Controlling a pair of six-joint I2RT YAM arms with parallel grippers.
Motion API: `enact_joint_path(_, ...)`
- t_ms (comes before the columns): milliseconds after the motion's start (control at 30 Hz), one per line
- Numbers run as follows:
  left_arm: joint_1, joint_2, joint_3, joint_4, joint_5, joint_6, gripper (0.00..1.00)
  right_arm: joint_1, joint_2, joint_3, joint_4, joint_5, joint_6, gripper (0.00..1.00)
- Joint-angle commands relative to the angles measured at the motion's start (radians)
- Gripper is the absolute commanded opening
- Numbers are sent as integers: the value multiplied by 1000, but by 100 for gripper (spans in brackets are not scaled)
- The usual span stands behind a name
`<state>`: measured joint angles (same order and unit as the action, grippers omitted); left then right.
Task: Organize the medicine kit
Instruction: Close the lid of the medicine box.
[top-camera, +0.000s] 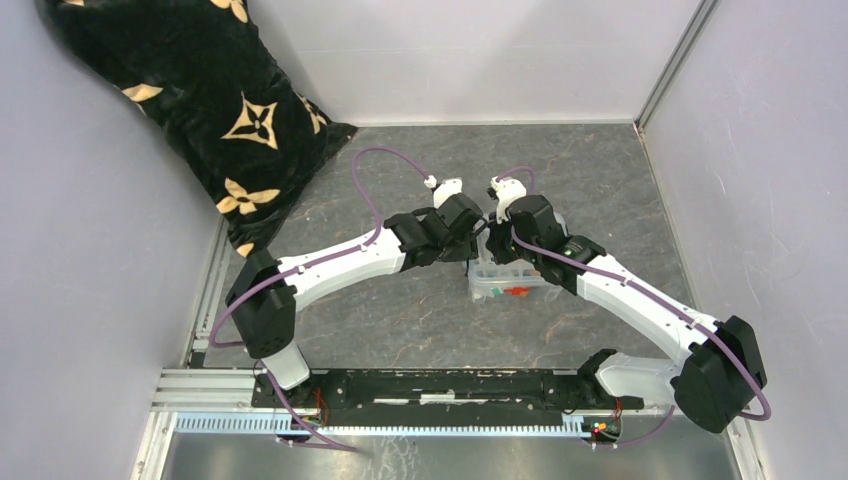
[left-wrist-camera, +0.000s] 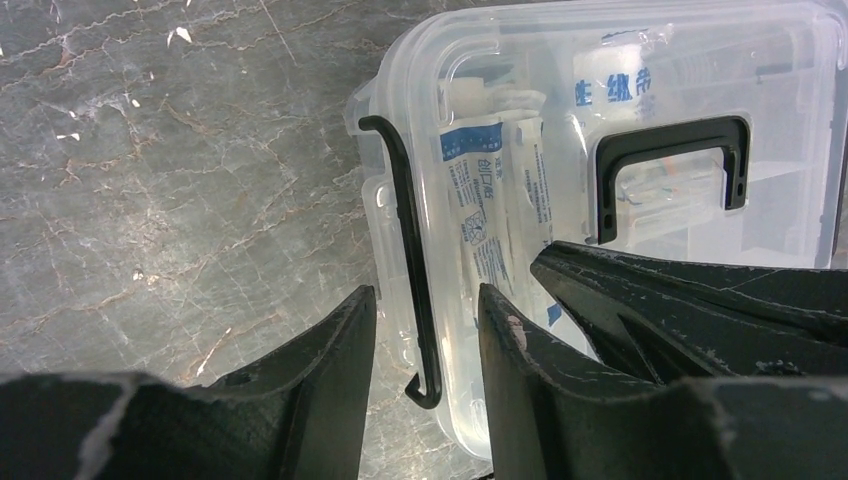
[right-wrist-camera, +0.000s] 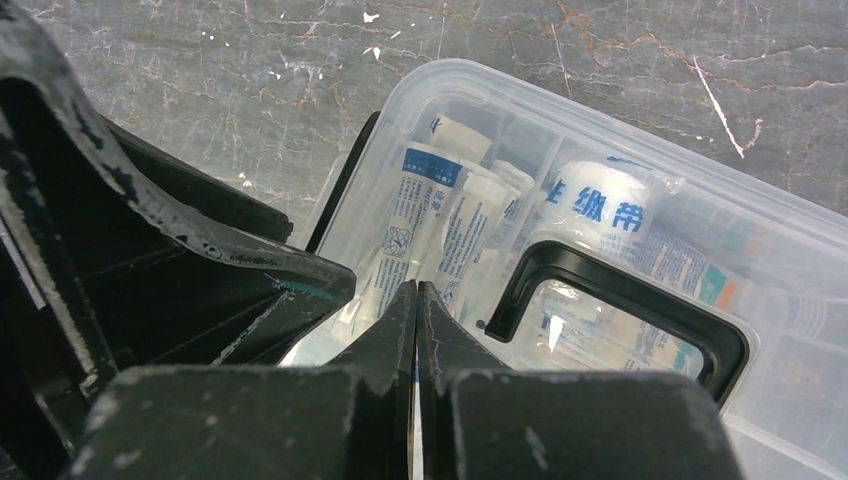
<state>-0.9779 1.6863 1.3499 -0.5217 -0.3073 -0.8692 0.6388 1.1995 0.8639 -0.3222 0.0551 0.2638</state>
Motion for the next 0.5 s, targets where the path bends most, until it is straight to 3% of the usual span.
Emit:
enact_joint_path(0, -7, 7, 20, -106, 6, 6, 50, -3, 35, -23, -90, -2, -7, 0)
enact_joint_path(467, -5, -74, 102, -97, 8, 24, 69, -3, 30, -29, -90, -2, -6, 0)
